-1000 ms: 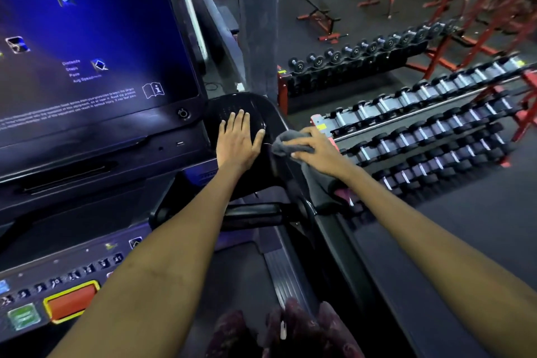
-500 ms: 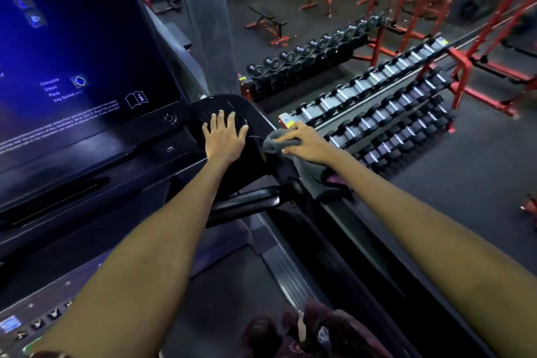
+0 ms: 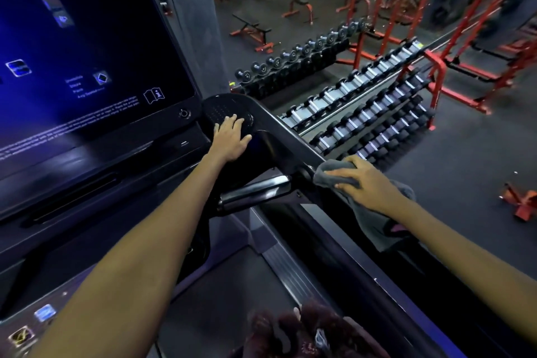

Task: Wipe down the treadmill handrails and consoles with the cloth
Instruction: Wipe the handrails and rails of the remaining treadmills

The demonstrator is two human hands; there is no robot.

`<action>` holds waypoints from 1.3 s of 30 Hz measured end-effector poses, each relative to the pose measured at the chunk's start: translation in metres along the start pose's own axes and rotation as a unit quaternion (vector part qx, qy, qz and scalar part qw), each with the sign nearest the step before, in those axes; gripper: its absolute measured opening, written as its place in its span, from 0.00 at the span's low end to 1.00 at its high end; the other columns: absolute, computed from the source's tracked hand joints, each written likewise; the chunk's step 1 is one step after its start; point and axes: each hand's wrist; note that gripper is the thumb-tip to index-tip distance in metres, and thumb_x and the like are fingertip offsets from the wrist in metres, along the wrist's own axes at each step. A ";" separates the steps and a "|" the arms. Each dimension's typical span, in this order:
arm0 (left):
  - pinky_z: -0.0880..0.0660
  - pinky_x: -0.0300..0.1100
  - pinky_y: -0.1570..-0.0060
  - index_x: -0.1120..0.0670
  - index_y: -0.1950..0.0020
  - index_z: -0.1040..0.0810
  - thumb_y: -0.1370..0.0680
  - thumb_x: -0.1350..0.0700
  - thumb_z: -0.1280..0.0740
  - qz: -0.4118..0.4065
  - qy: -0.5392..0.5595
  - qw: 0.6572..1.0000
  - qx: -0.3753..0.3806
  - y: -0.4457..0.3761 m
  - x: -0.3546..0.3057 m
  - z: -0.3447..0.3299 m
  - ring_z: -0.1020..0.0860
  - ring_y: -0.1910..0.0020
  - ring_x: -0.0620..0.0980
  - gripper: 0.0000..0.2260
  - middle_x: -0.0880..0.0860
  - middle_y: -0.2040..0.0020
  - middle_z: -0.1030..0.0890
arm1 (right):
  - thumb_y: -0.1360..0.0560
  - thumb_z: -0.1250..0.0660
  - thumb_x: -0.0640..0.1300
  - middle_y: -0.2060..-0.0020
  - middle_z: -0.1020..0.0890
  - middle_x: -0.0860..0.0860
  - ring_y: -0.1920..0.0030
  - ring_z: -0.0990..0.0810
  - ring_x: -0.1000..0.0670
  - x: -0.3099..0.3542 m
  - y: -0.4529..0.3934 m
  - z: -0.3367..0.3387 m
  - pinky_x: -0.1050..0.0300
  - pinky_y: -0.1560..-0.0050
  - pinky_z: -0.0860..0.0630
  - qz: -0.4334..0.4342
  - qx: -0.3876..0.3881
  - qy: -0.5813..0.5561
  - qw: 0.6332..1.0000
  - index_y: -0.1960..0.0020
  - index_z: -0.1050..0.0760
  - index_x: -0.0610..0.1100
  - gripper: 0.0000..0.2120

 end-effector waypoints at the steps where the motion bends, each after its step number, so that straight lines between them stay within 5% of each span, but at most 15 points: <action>1: 0.57 0.53 0.27 0.58 0.24 0.44 0.18 0.52 0.42 -0.004 0.006 1.000 0.016 0.003 0.002 0.003 0.51 0.23 0.55 0.25 0.57 0.23 0.48 | 0.26 0.32 0.44 0.46 0.27 0.46 0.48 0.28 0.46 0.007 -0.003 -0.003 0.53 0.51 0.30 -0.001 -0.013 0.035 0.999 0.40 0.22 0.50 0.15; 7: 0.47 0.48 0.27 0.60 0.26 0.39 0.19 0.56 0.41 -0.023 0.017 0.999 0.040 0.040 0.012 0.013 0.42 0.25 0.56 0.23 0.58 0.24 0.44 | 0.33 0.26 0.46 0.49 0.21 0.44 0.49 0.23 0.40 0.062 -0.022 -0.035 0.44 0.54 0.26 0.024 -0.086 0.250 0.964 0.48 0.18 0.51 0.13; 13: 0.41 0.46 0.30 0.60 0.31 0.32 0.19 0.56 0.42 -0.006 0.013 0.997 0.082 0.086 0.022 0.020 0.36 0.29 0.56 0.17 0.58 0.28 0.36 | 0.34 0.26 0.41 0.50 0.21 0.43 0.51 0.22 0.39 0.084 -0.034 -0.048 0.42 0.56 0.26 0.038 -0.129 0.135 0.982 0.50 0.18 0.49 0.13; 20: 0.35 0.49 0.38 0.60 0.39 0.27 0.20 0.59 0.45 0.013 -0.140 0.990 0.017 0.124 0.018 0.024 0.28 0.37 0.58 0.14 0.59 0.37 0.26 | 0.30 0.45 0.54 0.48 0.20 0.45 0.49 0.24 0.39 0.151 -0.062 -0.083 0.44 0.53 0.28 0.139 -0.040 0.020 0.989 0.47 0.19 0.50 0.21; 26: 0.37 0.51 0.35 0.58 0.44 0.23 0.19 0.53 0.45 0.031 -0.184 0.981 -0.047 0.170 0.035 0.024 0.29 0.34 0.53 0.15 0.55 0.40 0.22 | 0.31 0.36 0.51 0.44 0.21 0.45 0.44 0.26 0.40 0.109 -0.064 -0.064 0.42 0.48 0.30 0.164 0.020 -0.001 0.986 0.44 0.19 0.50 0.17; 30: 0.25 0.55 0.45 0.60 0.54 0.19 0.26 0.51 0.45 0.020 -0.179 0.975 -0.130 0.196 0.030 0.016 0.20 0.47 0.59 0.18 0.58 0.48 0.18 | 0.31 0.37 0.55 0.47 0.19 0.47 0.50 0.22 0.40 0.115 -0.062 -0.075 0.44 0.54 0.27 0.193 -0.032 0.001 0.981 0.48 0.18 0.51 0.17; 35: 0.31 0.57 0.37 0.63 0.43 0.22 0.33 0.50 0.26 0.046 -0.221 0.967 -0.118 0.213 0.021 -0.001 0.25 0.40 0.63 0.24 0.60 0.41 0.22 | 0.30 0.40 0.52 0.46 0.20 0.47 0.49 0.22 0.40 0.155 -0.073 -0.081 0.46 0.55 0.29 0.284 0.006 0.004 0.959 0.47 0.18 0.54 0.16; 39: 0.42 0.56 0.34 0.62 0.41 0.22 0.36 0.49 0.23 0.058 -0.238 0.959 -0.142 0.212 0.017 -0.006 0.27 0.37 0.64 0.28 0.60 0.38 0.23 | 0.32 0.37 0.48 0.43 0.21 0.45 0.46 0.23 0.39 0.113 -0.073 -0.065 0.41 0.54 0.29 0.291 0.041 0.018 0.956 0.45 0.19 0.55 0.17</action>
Point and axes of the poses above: each hand's wrist, its own y-axis away from the middle knuckle, its own z-axis out of the back of the hand, x = y × z
